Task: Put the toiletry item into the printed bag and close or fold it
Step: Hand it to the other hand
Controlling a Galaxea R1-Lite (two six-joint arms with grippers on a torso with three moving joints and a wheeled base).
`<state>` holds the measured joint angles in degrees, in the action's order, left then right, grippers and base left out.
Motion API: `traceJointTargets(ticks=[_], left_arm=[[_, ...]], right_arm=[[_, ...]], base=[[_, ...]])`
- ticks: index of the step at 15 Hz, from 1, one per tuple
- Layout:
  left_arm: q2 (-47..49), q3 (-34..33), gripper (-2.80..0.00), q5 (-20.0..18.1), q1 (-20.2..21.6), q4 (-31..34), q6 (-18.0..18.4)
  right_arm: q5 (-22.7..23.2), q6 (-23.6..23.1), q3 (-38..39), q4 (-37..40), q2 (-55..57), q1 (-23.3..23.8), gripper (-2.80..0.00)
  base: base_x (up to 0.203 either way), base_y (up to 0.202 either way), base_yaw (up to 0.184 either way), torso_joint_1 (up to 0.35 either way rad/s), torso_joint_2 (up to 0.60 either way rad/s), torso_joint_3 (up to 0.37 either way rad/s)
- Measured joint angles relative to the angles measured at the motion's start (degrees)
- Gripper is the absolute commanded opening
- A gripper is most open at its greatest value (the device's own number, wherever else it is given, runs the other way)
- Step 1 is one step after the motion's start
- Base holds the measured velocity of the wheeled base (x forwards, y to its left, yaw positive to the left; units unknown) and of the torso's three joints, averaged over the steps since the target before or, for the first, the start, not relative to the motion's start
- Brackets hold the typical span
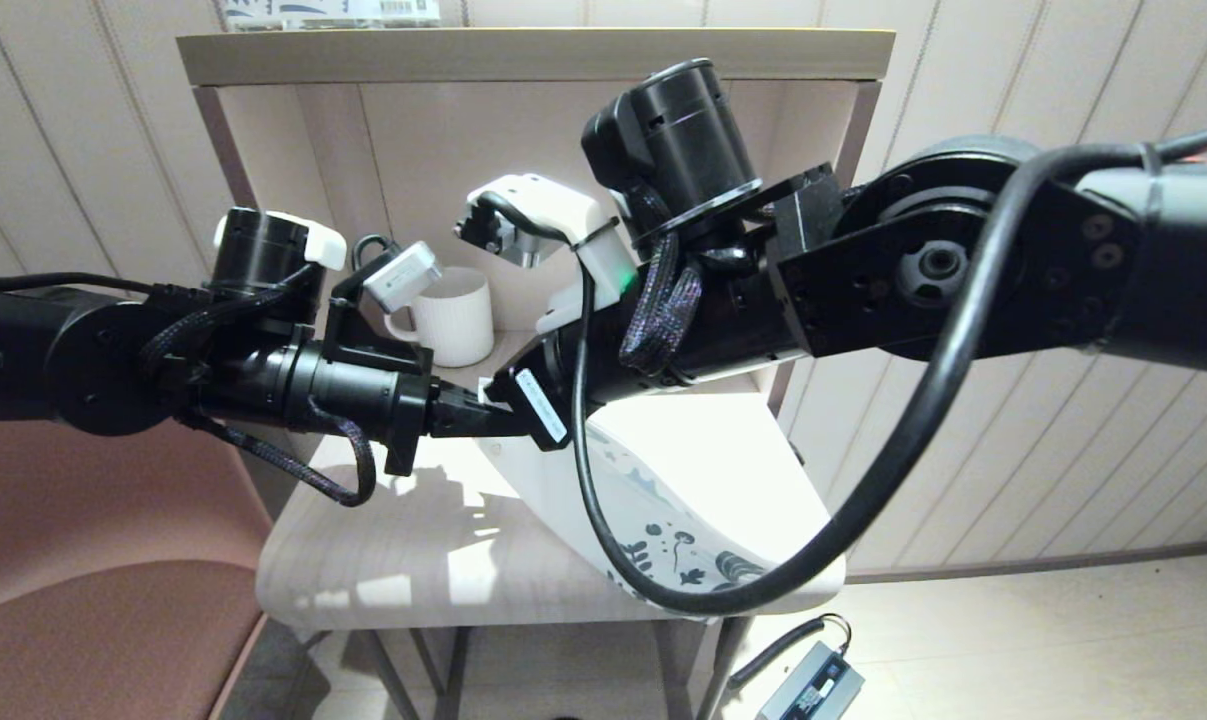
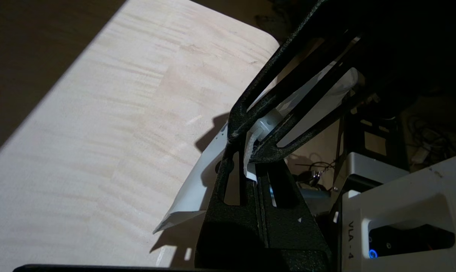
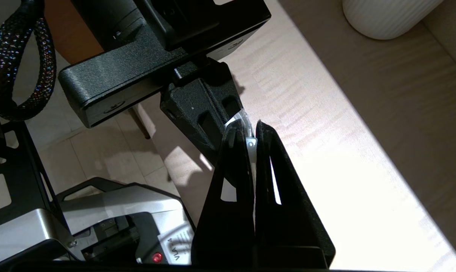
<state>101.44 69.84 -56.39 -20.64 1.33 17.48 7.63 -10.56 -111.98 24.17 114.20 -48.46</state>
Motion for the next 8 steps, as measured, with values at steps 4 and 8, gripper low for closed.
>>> traceJointTargets(ticks=[4, 8], left_arm=[[0.0, 0.0, -2.8, 0.0, 0.0, 0.0, 0.0], [0.0, -0.1, -2.8, 0.0, 0.0, 0.0, 0.1]], right_arm=[[0.2, 0.0, 0.1, 0.5, 0.1, 0.7, -2.8], [0.2, 0.0, 0.7, 0.6, -0.2, 1.0, -2.8]], base=[[0.0, 0.0, 0.0, 0.0, 0.0, 0.0], [0.0, 0.0, 0.0, 0.0, 0.0, 0.0]])
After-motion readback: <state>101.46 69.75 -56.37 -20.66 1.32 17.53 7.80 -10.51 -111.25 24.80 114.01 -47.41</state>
